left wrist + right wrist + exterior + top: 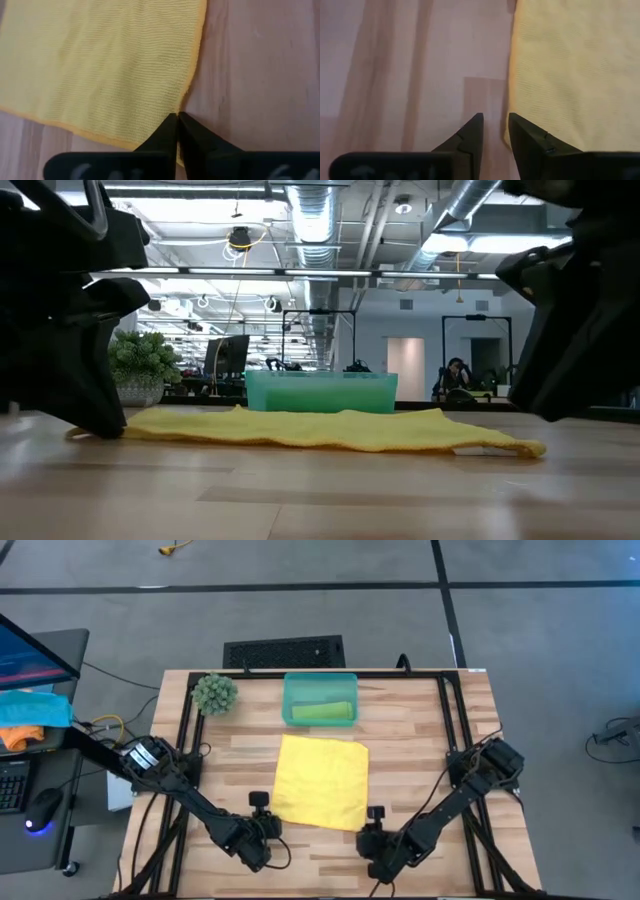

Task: Roll microfiber towels into tight, uniform cylinder then place into a basket
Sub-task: Fold the yellow microfiber cloth

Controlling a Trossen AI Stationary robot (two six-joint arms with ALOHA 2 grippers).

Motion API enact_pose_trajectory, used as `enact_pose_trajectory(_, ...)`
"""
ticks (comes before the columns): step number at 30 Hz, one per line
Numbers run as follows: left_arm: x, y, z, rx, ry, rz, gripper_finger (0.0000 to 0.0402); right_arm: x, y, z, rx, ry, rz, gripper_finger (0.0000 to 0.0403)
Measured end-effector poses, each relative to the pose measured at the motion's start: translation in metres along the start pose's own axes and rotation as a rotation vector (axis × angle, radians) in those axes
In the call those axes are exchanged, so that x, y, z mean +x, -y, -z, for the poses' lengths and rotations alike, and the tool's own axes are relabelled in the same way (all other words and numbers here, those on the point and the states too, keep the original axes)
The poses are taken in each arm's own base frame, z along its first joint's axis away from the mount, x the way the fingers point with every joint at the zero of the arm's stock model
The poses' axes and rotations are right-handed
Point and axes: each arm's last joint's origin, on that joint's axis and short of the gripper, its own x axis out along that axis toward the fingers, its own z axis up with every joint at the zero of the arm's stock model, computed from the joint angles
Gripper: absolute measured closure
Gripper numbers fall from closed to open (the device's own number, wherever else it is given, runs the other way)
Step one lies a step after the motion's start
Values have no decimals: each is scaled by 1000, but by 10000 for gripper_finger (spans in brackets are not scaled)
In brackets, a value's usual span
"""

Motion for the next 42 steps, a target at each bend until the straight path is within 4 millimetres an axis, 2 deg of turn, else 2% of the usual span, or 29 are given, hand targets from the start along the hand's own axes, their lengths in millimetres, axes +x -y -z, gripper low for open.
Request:
enact_pose_trajectory(11, -7, 7, -6, -8, 26, 23, 401, -7, -1, -9, -36, -1, 0, 210)
enact_pose_trajectory(17, -10, 11, -5, -21, 40, 38, 401, 10, 9, 2, -77, -88, 28, 175)
enact_pose_trajectory(23, -11, 12, -4, -28, 31, 54, 401, 18, 24, -2, -41, -111, 51, 173)
enact_pose_trajectory(27, -11, 12, -5, -40, 32, 55, 401, 22, 30, -4, -10, -154, -15, 183)
enact_pose_trajectory(34, -12, 12, -5, -48, 33, 57, 401, 24, 33, -5, 2, -167, -19, 214)
enact_pose_trajectory(37, -12, 12, -5, -49, 34, 57, 401, 25, 36, -6, 30, -174, -17, 252)
enact_pose_trajectory(42, -12, 12, -5, -50, 35, 57, 401, 27, 40, -7, 77, -191, -18, 348)
